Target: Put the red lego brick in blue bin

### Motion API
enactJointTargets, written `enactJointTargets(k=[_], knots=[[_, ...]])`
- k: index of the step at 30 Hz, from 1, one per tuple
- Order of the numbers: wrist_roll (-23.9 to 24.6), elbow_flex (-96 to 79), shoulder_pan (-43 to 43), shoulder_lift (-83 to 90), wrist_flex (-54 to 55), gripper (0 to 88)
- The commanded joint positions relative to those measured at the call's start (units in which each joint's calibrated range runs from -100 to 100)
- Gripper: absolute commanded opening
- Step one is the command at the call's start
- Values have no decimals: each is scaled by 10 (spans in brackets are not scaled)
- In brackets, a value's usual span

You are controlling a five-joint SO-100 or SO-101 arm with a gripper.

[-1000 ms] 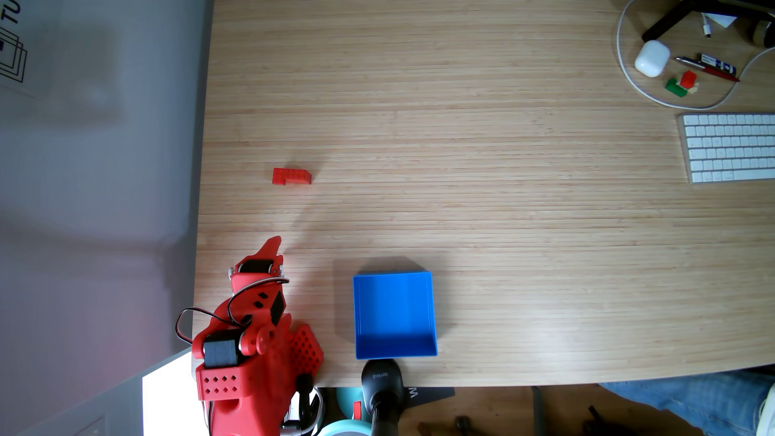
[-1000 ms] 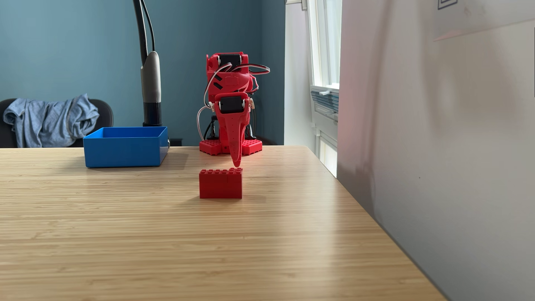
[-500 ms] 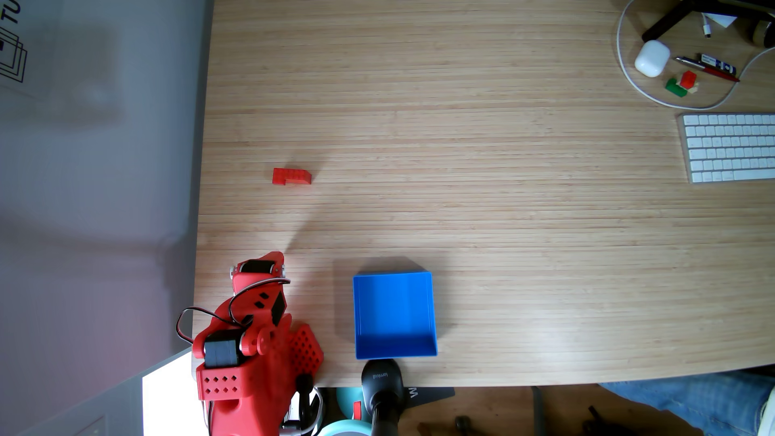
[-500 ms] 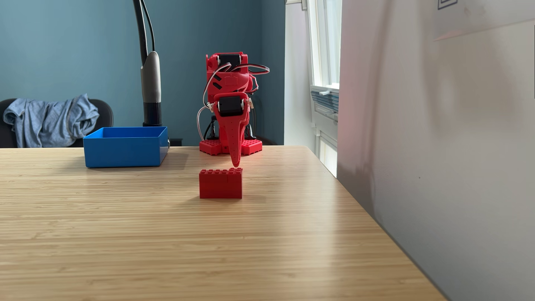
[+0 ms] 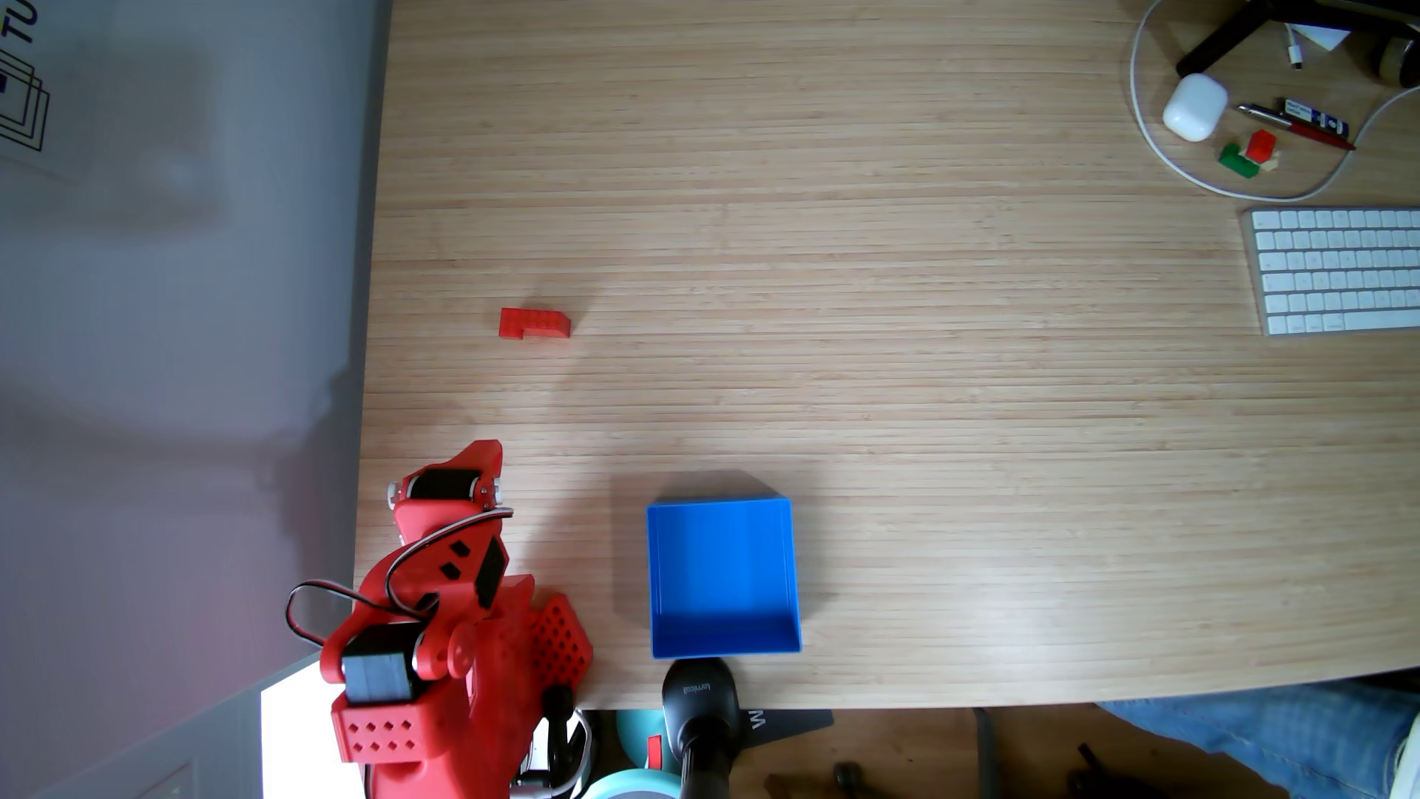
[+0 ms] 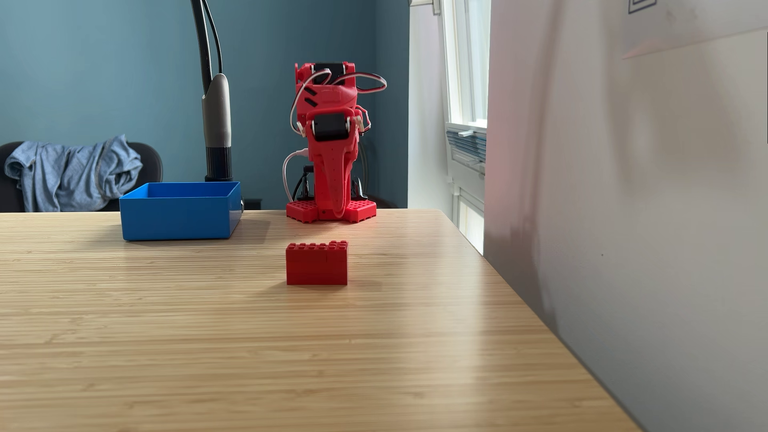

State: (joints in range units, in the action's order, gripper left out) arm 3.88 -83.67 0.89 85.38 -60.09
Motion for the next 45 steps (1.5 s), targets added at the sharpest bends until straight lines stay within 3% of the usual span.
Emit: enactJointTargets(k=[1,23,35,45], knots=[[5,131,9,-52,-24,1],[2,574,90,-595,-61,15],[-18,749,103,-784,-127,221],[-32,789,104,-892,-126,261]])
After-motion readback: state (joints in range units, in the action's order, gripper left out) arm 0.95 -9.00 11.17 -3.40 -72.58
